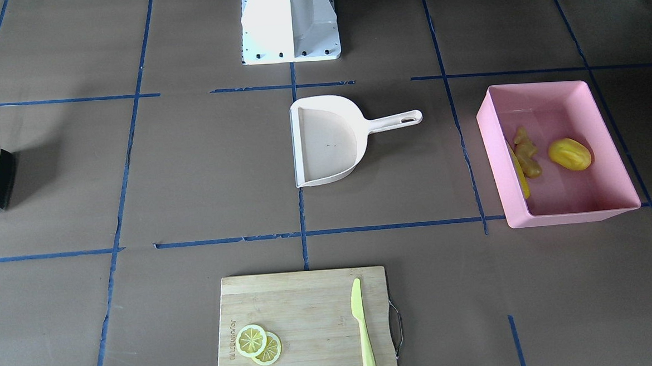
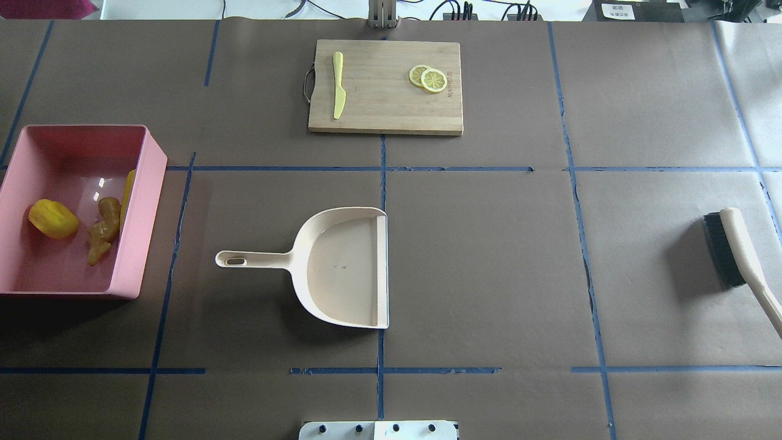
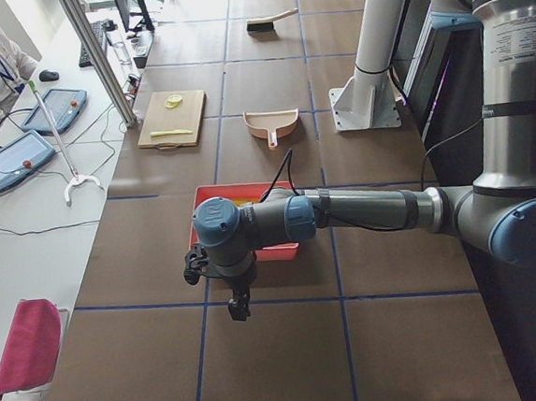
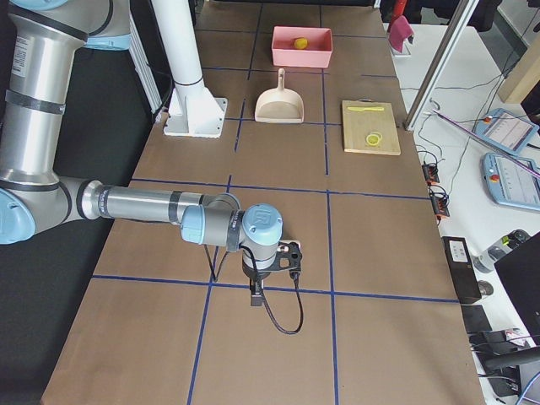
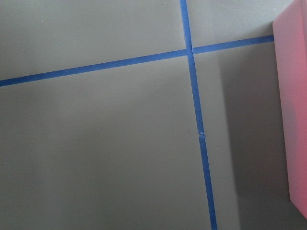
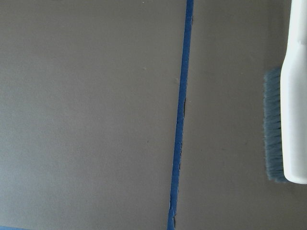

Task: Sweep and dump trash into bin

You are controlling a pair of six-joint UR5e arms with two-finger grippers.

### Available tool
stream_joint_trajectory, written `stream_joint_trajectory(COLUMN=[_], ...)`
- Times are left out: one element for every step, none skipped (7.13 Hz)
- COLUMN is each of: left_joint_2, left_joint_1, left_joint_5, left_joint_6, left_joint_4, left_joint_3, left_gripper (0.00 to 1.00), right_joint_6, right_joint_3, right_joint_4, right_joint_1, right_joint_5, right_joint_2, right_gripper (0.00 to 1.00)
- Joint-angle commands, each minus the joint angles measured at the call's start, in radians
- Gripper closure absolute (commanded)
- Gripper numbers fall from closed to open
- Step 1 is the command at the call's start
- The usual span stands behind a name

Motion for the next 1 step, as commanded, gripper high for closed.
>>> stream_joint_trajectory(left_joint_2=[0.000], left_joint_1=[0.006], left_joint_5=[0.000], left_joint_6=[0.000], left_joint_4=[0.001], left_joint_3=[0.001], left_gripper=[0.00], right_joint_6=[0.009], right_joint_3=[-0.001], right_joint_4=[0.000], right_joint_1=[-0.002], right_joint_5=[0.001], right_joint_2=[0.000], right_gripper=[0.00])
